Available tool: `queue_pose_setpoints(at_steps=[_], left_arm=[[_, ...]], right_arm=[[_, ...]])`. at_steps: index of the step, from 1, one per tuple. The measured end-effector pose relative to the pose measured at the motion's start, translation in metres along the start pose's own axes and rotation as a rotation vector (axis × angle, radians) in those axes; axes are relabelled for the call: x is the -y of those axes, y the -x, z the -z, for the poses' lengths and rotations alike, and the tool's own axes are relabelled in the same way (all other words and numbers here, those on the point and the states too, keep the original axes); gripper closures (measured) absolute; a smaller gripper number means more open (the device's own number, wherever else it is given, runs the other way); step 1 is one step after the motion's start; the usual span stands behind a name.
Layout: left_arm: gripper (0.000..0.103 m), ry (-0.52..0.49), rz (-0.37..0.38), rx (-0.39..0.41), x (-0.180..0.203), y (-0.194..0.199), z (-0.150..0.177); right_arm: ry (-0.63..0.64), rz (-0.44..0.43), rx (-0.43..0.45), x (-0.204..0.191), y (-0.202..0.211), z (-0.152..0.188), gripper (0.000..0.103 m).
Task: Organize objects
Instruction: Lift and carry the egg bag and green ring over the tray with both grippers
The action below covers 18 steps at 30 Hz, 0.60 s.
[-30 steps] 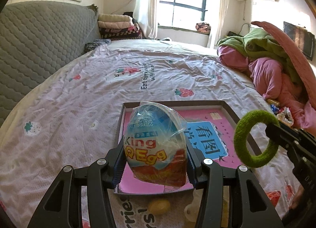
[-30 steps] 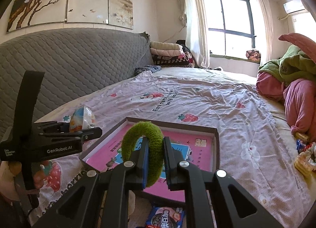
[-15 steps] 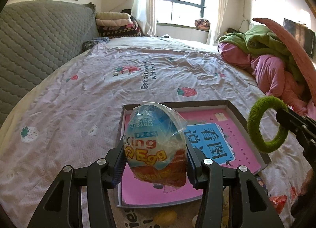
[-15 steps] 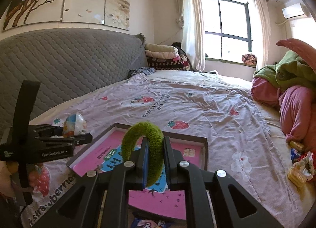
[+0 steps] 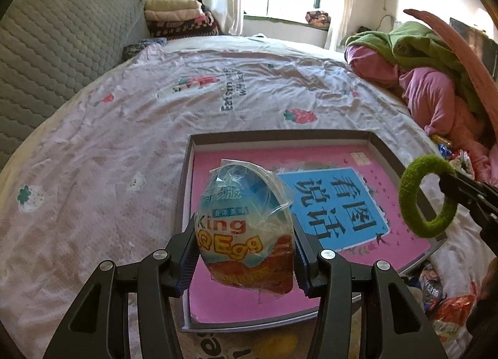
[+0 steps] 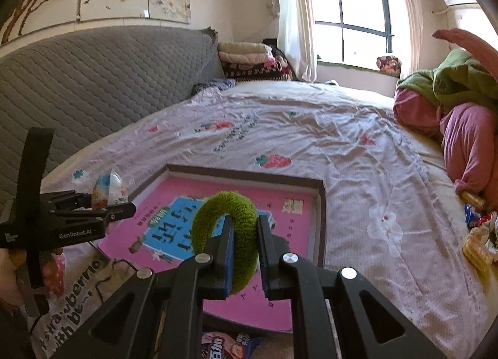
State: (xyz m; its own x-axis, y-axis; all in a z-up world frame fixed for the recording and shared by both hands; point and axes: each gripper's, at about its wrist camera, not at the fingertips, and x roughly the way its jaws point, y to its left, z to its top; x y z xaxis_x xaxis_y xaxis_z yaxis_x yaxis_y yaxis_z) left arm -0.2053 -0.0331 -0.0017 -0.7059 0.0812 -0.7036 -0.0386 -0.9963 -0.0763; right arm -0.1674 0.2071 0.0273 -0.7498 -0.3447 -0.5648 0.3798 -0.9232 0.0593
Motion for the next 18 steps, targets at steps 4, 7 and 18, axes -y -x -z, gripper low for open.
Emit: queue_pose_setpoints(at_steps=[4, 7, 18], left_arm=[[0.05, -0.011, 0.004, -0.027, 0.002, -0.008, 0.003], [0.05, -0.024, -0.007, -0.053, 0.005, -0.015, 0.007], [0.05, -0.053, -0.021, -0.105, 0.008, -0.029, 0.016]], right_arm=[[-0.005, 0.013, -0.037, 0.003, -0.008, 0.006, 0.089], [-0.003, 0.031, -0.074, 0.005, -0.016, 0.01, 0.089], [-0.021, 0.088, -0.202, 0.02, -0.04, 0.027, 0.089]])
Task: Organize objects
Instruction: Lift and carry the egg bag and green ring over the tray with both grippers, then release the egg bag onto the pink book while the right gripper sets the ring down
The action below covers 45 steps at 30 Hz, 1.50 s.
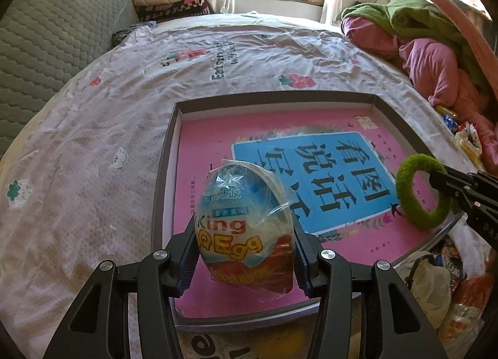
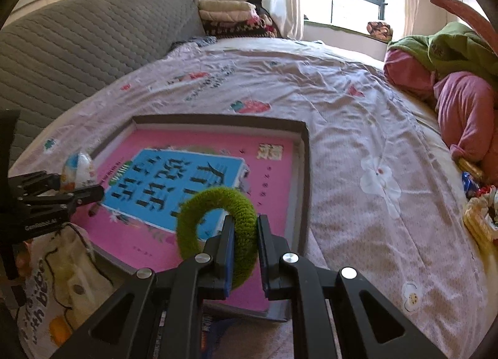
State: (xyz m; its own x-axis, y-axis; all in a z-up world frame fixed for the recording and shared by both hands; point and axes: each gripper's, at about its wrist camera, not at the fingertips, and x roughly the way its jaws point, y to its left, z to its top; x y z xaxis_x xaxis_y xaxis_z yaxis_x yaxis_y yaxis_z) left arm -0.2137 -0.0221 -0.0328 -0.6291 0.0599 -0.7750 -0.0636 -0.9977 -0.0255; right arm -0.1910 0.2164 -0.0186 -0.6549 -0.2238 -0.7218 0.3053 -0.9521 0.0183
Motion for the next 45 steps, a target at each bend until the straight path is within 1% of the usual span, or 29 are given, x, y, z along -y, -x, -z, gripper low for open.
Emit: queue_pose_setpoints(at_steps=[6, 13, 19, 28, 37, 39, 42, 45], left_arm=[[0.05, -0.004, -0.016, -0.013, -0.001, -0.004, 0.0], [0.05, 0.001, -0.018, -0.026, -0.003, -0.009, 0.001], [0.05, -0.001, -0.023, -0.026, -0.003, -0.01, 0.001], [0.05, -0.04, -0.086, -0.036, 0.001, -0.014, 0.003], [0.05, -0.036, -0.083, -0.037, -0.001, -0.013, 0.004], [0.05, -0.034, -0.079, -0.047, -0.002, -0.013, 0.004], [0.045, -0.028, -0.067, -0.059, -0.003, -0.012, 0.004], [0.044, -0.032, -0.069, -0.06, -0.001, -0.011, 0.003]], right_arm=[[0.013, 0.051, -0.046, 0.004, -0.012, 0.004, 0.089], [0.064, 0.095, -0.057, -0.004, -0.015, 0.007, 0.089], [0.057, 0.09, -0.061, -0.005, -0.015, 0.006, 0.089], [0.051, 0.089, -0.064, -0.004, -0.014, 0.005, 0.088], [0.049, 0.088, -0.06, -0.004, -0.013, 0.005, 0.088], [0.051, 0.093, -0.059, -0.004, -0.013, 0.005, 0.086], [0.051, 0.086, -0.06, -0.005, -0.012, 0.005, 0.083], [0.053, 0.085, -0.055, -0.005, -0.011, 0.004, 0.079]])
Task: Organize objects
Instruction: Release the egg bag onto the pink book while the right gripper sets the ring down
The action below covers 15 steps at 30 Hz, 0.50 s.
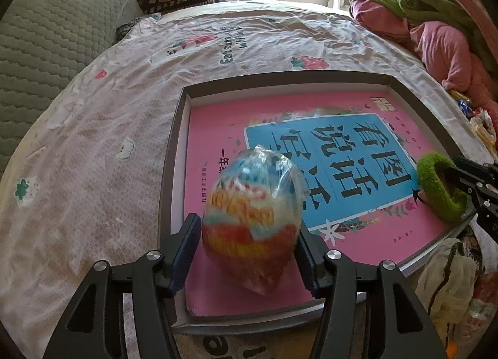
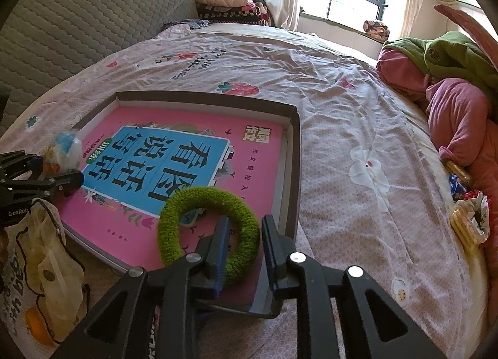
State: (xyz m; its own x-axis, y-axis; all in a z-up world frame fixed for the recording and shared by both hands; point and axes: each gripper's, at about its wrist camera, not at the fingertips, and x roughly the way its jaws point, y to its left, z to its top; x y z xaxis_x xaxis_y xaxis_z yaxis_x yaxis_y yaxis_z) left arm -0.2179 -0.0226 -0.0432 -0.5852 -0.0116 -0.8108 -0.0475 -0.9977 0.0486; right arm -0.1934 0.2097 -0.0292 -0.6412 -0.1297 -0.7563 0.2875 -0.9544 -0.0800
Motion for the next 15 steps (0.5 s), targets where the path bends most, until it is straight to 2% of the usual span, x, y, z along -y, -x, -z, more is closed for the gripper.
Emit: queue_pose_setpoints(at_steps=[3, 15], left_arm=[[0.043, 0.0, 0.003, -0.004, 0.0005, 0.0008, 0.0001], [0.042, 0.017, 0.004, 0.004, -0.0027, 0.0072, -0.0031]], right_arm=[[-0.006, -0.001, 0.01, 0.0012, 0.0034, -0.0009, 0.073], [-0.012, -0.006, 0.032, 0.0009, 0.0091, -0.0028, 0.072]])
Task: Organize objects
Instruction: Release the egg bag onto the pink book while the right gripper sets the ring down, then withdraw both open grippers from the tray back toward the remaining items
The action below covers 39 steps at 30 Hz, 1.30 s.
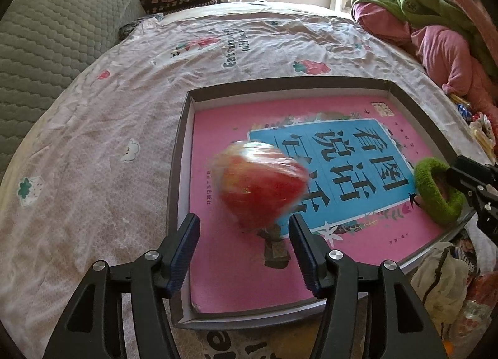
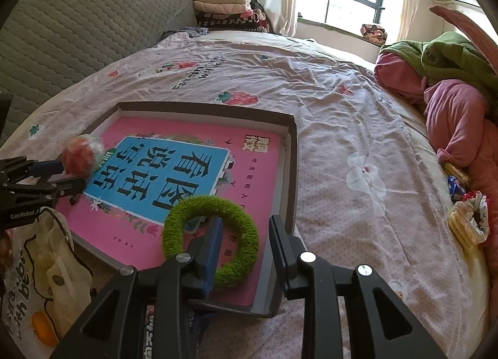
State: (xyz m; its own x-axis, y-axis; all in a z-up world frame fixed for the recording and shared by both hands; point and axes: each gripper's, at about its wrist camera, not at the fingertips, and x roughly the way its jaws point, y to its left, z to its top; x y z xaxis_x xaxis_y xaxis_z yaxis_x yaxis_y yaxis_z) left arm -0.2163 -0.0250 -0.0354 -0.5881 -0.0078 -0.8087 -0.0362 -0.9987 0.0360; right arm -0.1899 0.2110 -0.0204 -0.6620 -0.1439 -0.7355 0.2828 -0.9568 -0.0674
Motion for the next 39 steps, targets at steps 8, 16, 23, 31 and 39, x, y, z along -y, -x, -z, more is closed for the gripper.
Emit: queue_pose_setpoints(at_steps=[8, 16, 23, 31, 39], left_arm=[[0.042, 0.01, 0.001, 0.01, -0.002, 0.006, -0.002], [0.036, 0.038, 0.022, 0.023, -0.004, 0.018, -0.004], [0.035, 0.051, 0.024, 0.053, -0.003, 0.034, -0.004], [0.028, 0.076, 0.011, 0.109, -0.01, 0.053, -0.005], [0.028, 0.11, 0.011, 0.161, -0.018, 0.069, -0.004]], right_arm=[[0.0, -0.005, 0.009, -0.002, 0.003, 0.0, 0.072], [-0.003, -0.008, 0.018, -0.001, 0.006, -0.002, 0.064], [0.007, -0.016, 0.028, -0.004, 0.011, -0.003, 0.064], [0.01, -0.024, 0.072, -0.007, 0.026, -0.007, 0.05], [0.011, -0.032, 0.115, -0.011, 0.039, -0.009, 0.047]])
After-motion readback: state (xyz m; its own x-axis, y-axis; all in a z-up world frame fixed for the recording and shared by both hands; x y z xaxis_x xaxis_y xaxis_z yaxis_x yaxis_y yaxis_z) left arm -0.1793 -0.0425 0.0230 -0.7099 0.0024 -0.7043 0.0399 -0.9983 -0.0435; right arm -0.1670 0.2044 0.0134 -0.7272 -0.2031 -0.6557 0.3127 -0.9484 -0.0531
